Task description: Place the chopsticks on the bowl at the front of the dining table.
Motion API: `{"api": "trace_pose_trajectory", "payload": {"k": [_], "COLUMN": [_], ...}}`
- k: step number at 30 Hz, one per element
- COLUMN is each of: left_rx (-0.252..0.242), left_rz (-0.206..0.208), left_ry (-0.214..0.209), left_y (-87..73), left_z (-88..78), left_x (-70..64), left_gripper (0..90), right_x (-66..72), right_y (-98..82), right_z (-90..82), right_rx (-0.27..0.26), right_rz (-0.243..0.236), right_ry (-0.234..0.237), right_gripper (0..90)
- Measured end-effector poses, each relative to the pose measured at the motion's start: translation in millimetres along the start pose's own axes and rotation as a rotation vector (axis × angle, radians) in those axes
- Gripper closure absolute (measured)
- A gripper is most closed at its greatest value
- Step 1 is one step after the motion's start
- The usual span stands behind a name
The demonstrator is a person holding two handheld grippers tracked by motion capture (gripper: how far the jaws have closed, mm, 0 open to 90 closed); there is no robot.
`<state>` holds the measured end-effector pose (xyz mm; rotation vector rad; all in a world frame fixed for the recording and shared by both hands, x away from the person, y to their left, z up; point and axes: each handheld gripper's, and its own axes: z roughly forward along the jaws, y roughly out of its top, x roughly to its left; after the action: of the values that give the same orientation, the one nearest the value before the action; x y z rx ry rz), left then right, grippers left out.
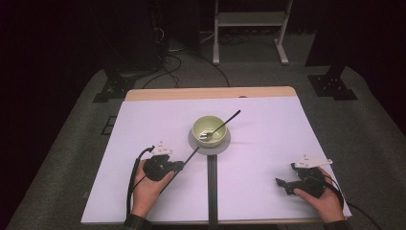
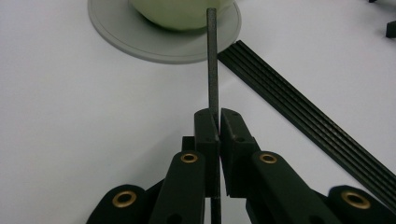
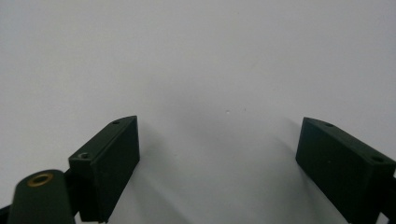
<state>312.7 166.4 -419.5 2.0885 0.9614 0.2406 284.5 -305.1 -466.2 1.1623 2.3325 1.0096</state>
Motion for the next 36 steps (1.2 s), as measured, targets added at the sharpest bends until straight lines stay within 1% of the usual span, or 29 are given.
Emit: {"api": "trace_pose_trajectory", "payload": {"k": [7,10,20,24,32,36], "left_rx": [-0.017,-0.015,-0.029,-0.033,-0.025,-0.028], "left_rz": [-0.005,-0.004,-0.004,-0.005,0.001,-0.007], "left_ry": [-0.002,0.000,0.006,0.004,0.006,0.003], "left_y": [6.4,8.5,22.4,28.0,39.9,45.8], "left_z": [-5.5,-6.5,-10.6,-11.4,-9.9,-8.0], "left_x": [1.1,1.5,2.7,2.4,3.3,4.7], "left_gripper": [86.4,86.4,86.4,86.4,86.4,86.4], "right_x": [-0.2,-0.2,-0.2,-0.2,-0.2,-0.1], "right_y": [0.0,0.0,0.0,0.0,0.0,-0.1], "right_z": [0.0,0.0,0.0,0.0,0.0,0.0], "right_rx": [0.000,0.000,0.000,0.000,0.000,0.000], "right_rz": [-0.001,-0.001,0.000,0.000,0.000,0.002], "right_ry": [0.001,0.001,0.001,0.001,0.001,0.001], "right_gripper": [12.2,12.2,12.2,12.2,12.2,12.2]}}
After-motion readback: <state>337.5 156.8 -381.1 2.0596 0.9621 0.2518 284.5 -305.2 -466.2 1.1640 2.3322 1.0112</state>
